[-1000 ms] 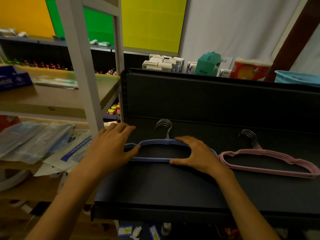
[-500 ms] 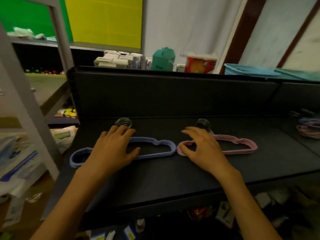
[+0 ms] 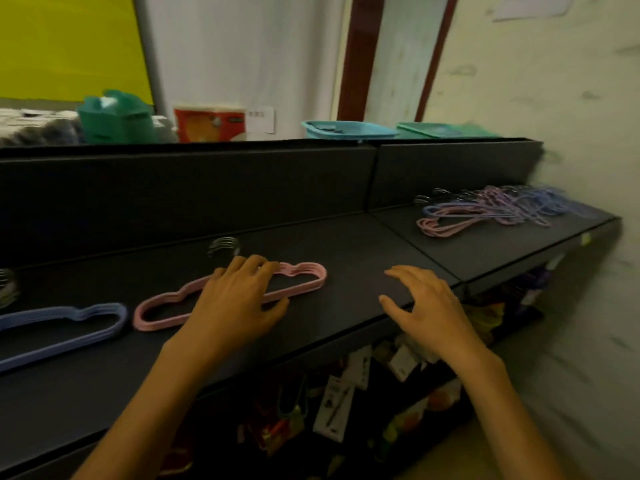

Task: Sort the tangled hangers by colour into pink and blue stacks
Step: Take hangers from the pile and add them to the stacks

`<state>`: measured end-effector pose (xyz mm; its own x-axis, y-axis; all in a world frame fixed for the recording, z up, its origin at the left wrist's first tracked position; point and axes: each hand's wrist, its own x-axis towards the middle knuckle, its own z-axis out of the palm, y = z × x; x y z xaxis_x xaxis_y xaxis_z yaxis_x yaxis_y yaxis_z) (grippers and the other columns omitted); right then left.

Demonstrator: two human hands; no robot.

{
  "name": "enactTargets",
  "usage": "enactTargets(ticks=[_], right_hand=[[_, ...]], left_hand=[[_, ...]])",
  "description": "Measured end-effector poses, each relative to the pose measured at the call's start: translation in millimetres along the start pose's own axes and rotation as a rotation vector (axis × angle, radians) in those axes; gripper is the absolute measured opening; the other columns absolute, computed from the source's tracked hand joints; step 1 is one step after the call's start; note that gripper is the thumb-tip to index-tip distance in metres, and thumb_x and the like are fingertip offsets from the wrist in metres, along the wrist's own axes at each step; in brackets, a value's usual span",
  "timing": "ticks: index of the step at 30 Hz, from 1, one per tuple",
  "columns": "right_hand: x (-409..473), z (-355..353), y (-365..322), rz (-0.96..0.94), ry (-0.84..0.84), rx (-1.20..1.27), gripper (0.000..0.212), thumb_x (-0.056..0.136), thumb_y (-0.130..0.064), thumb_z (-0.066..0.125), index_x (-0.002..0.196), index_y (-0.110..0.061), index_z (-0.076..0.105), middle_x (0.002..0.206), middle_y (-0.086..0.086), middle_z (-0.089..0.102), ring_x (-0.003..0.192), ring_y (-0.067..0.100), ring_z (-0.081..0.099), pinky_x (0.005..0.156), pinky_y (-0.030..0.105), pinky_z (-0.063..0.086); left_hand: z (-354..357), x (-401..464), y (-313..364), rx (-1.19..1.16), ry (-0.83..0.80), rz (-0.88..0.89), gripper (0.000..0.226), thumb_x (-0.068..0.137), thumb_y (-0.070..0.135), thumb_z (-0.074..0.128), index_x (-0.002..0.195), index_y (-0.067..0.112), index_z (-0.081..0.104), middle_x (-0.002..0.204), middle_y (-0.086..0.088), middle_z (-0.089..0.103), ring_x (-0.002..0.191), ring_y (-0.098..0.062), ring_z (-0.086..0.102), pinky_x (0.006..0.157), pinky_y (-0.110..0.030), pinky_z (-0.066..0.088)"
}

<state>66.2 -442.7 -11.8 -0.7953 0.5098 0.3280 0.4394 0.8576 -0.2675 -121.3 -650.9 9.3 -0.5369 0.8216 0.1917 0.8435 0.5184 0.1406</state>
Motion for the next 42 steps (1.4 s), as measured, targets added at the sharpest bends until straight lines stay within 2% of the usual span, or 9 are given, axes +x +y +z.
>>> enactTargets(ticks=[10, 14, 19, 23, 26, 32, 35, 39, 42], right_hand=[[-23, -57, 190, 0.178, 0.062, -0.077, 0.047, 0.087, -0.047, 0.055, 0.13, -0.028, 0.051, 0.134, -0.01, 0.049, 0.123, 0.01, 0.04, 0.102, 0.03, 0.031], [-17, -61, 250, 0.231, 0.063, -0.068, 0.046, 0.087, -0.045, 0.057, 0.129, -0.027, 0.052, 0.134, -0.009, 0.049, 0.125, 0.011, 0.041, 0.104, 0.03, 0.029], [6, -65, 332, 0.264, 0.067, -0.06, 0.045, 0.085, -0.045, 0.059, 0.127, -0.026, 0.054, 0.13, -0.008, 0.052, 0.122, 0.012, 0.045, 0.102, 0.034, 0.035], [52, -75, 391, 0.264, 0.045, -0.064, 0.047, 0.086, -0.047, 0.057, 0.128, -0.027, 0.052, 0.132, -0.009, 0.051, 0.121, 0.012, 0.044, 0.101, 0.034, 0.035], [93, -82, 426, 0.24, 0.016, -0.054, 0.049, 0.088, -0.048, 0.055, 0.132, -0.028, 0.048, 0.136, -0.009, 0.047, 0.127, 0.012, 0.04, 0.107, 0.037, 0.033], [167, -73, 473, 0.159, -0.016, 0.033, 0.05, 0.088, -0.044, 0.057, 0.133, -0.025, 0.047, 0.138, -0.005, 0.046, 0.129, 0.014, 0.038, 0.109, 0.035, 0.032], [202, -64, 494, 0.135, -0.042, 0.072, 0.049, 0.088, -0.042, 0.058, 0.133, -0.025, 0.047, 0.139, -0.005, 0.044, 0.129, 0.014, 0.036, 0.109, 0.033, 0.03], [246, -52, 519, 0.048, -0.062, 0.151, 0.048, 0.086, -0.038, 0.061, 0.13, -0.024, 0.049, 0.134, -0.004, 0.048, 0.125, 0.015, 0.043, 0.107, 0.036, 0.036], [278, -47, 535, -0.018, -0.102, 0.17, 0.047, 0.087, -0.035, 0.06, 0.131, -0.026, 0.047, 0.134, -0.005, 0.048, 0.123, 0.012, 0.043, 0.105, 0.033, 0.037]], left_hand=[[50, 107, 167, -0.036, 0.035, 0.191, 0.068, 0.086, 0.059, 0.044, 0.144, 0.027, 0.027, 0.143, 0.005, 0.034, 0.129, -0.016, 0.033, 0.103, -0.035, 0.034], [72, 155, 216, -0.062, 0.005, 0.249, 0.068, 0.086, 0.058, 0.046, 0.144, 0.026, 0.028, 0.142, 0.005, 0.035, 0.128, -0.017, 0.034, 0.102, -0.035, 0.036], [102, 224, 266, -0.071, -0.004, 0.269, 0.07, 0.085, 0.059, 0.047, 0.144, 0.027, 0.027, 0.143, 0.005, 0.034, 0.128, -0.016, 0.033, 0.104, -0.038, 0.035], [117, 287, 303, -0.084, -0.003, 0.238, 0.068, 0.084, 0.059, 0.049, 0.141, 0.027, 0.03, 0.145, 0.003, 0.032, 0.13, -0.017, 0.032, 0.105, -0.038, 0.032], [124, 327, 322, -0.077, 0.031, 0.199, 0.067, 0.084, 0.059, 0.05, 0.14, 0.029, 0.03, 0.145, 0.003, 0.033, 0.13, -0.016, 0.033, 0.106, -0.038, 0.032], [132, 383, 330, 0.0, 0.051, 0.102, 0.071, 0.084, 0.058, 0.051, 0.143, 0.028, 0.025, 0.143, 0.002, 0.032, 0.128, -0.016, 0.032, 0.104, -0.035, 0.033], [136, 403, 332, 0.025, 0.032, 0.03, 0.076, 0.082, 0.062, 0.05, 0.144, 0.029, 0.022, 0.144, 0.002, 0.031, 0.128, -0.015, 0.032, 0.105, -0.034, 0.032], [146, 423, 339, 0.065, -0.021, -0.087, 0.083, 0.078, 0.071, 0.047, 0.144, 0.029, 0.021, 0.146, 0.002, 0.028, 0.131, -0.016, 0.029, 0.107, -0.036, 0.028], [153, 439, 348, 0.089, -0.038, -0.159, 0.088, 0.074, 0.077, 0.044, 0.144, 0.028, 0.022, 0.148, 0.002, 0.026, 0.133, -0.017, 0.027, 0.111, -0.038, 0.023]])
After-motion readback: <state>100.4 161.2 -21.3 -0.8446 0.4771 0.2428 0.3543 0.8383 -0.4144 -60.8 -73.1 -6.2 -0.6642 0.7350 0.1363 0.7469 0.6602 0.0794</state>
